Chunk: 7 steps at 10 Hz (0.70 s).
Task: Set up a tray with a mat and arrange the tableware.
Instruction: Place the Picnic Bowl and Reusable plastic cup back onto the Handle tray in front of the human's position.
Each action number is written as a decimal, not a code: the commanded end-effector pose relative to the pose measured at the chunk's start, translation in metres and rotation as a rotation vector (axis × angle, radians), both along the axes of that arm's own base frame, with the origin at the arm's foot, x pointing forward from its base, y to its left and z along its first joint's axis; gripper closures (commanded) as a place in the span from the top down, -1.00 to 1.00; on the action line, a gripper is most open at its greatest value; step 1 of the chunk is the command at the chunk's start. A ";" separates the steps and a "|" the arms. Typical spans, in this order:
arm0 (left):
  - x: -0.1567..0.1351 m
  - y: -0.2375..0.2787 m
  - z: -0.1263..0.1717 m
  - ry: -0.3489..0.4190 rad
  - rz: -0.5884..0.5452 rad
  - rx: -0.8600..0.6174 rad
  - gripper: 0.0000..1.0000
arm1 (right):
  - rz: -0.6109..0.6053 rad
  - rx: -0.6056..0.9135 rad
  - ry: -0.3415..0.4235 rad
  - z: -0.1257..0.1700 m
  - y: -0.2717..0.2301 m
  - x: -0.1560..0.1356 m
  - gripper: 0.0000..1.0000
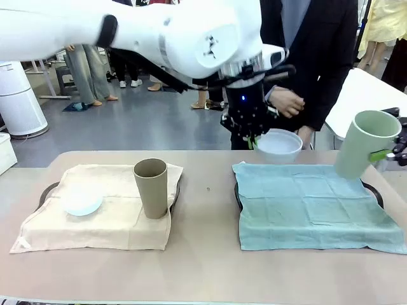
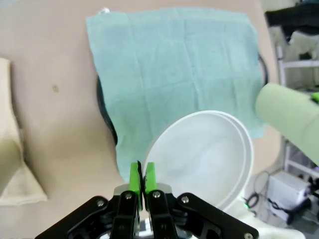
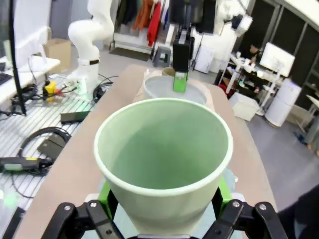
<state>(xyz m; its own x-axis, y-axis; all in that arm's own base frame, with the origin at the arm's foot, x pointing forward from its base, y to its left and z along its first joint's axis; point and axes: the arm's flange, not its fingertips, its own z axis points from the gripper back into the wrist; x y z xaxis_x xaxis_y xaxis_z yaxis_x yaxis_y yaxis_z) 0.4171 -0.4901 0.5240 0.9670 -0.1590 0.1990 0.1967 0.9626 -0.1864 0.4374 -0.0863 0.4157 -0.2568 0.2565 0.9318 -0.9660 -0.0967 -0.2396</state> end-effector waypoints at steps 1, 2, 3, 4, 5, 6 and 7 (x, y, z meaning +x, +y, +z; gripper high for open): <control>0.025 -0.017 -0.010 0.053 -0.075 -0.037 -0.92 | 0.005 0.036 0.064 -0.026 0.003 0.027 0.79; 0.030 -0.020 -0.020 0.066 -0.058 -0.024 -0.92 | -0.049 -0.011 0.122 -0.036 0.005 0.029 0.79; 0.013 -0.007 -0.019 0.030 -0.028 -0.002 -0.92 | 0.010 0.015 0.031 -0.020 0.005 0.012 0.79; 0.013 -0.007 -0.019 0.030 -0.028 -0.002 -0.92 | 0.010 0.015 0.031 -0.020 0.005 0.012 0.79; 0.028 -0.015 -0.037 0.054 -0.044 -0.002 -0.92 | 0.001 0.007 0.077 -0.045 0.006 0.022 0.79; 0.030 -0.015 -0.046 0.033 -0.035 -0.011 -0.92 | -0.009 -0.024 0.087 -0.053 0.005 0.025 0.79; 0.031 -0.017 -0.064 0.004 -0.046 0.015 -0.92 | -0.013 -0.031 0.110 -0.066 0.003 0.030 0.79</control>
<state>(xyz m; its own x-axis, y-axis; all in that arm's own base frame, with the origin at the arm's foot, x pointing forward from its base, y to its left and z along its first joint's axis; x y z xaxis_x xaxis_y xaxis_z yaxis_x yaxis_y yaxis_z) 0.4484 -0.5063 0.4768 0.9669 -0.1987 0.1603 0.2276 0.9554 -0.1884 0.4601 -0.0832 0.3627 -0.1716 0.2683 0.9479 -0.9841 -0.0907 -0.1525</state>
